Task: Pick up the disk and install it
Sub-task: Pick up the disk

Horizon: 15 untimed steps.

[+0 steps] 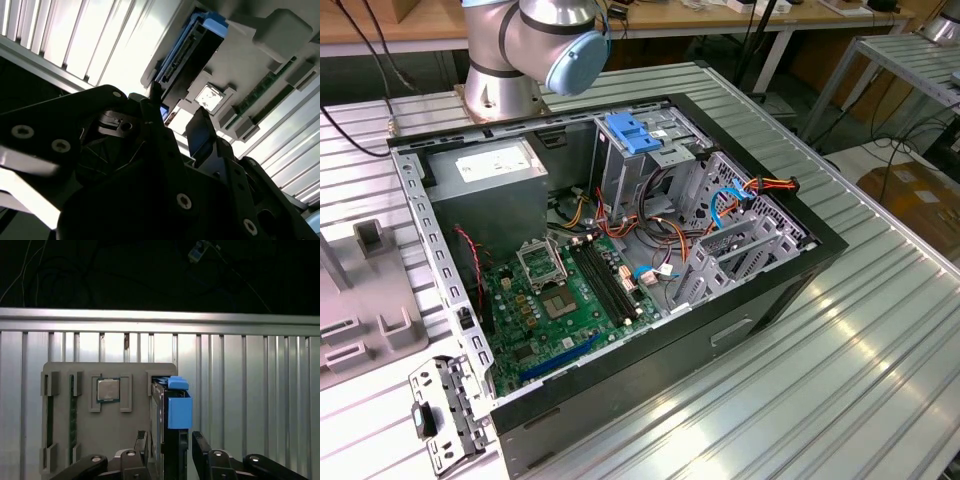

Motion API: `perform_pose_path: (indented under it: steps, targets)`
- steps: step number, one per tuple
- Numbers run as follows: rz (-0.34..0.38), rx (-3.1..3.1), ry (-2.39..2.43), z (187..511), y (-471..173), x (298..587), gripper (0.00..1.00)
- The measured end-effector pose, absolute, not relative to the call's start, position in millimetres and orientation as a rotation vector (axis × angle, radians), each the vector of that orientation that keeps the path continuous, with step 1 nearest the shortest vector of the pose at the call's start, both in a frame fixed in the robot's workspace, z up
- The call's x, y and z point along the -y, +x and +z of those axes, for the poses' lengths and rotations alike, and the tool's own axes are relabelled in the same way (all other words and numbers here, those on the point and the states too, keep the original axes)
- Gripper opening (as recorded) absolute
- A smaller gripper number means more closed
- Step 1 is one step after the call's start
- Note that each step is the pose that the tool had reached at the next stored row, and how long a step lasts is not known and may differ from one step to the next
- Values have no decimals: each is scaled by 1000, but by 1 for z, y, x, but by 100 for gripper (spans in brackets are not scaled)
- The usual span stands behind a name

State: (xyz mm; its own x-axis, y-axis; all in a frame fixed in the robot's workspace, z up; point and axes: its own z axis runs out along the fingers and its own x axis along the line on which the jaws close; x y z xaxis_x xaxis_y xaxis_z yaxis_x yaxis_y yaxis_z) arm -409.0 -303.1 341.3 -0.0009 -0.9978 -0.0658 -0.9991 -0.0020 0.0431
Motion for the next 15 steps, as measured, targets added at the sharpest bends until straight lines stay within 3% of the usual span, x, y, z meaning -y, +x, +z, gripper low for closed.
perform_pose_path:
  steps: [15]
  targets:
    - [121, -2180, -2237, 322, -416, 295, 48]
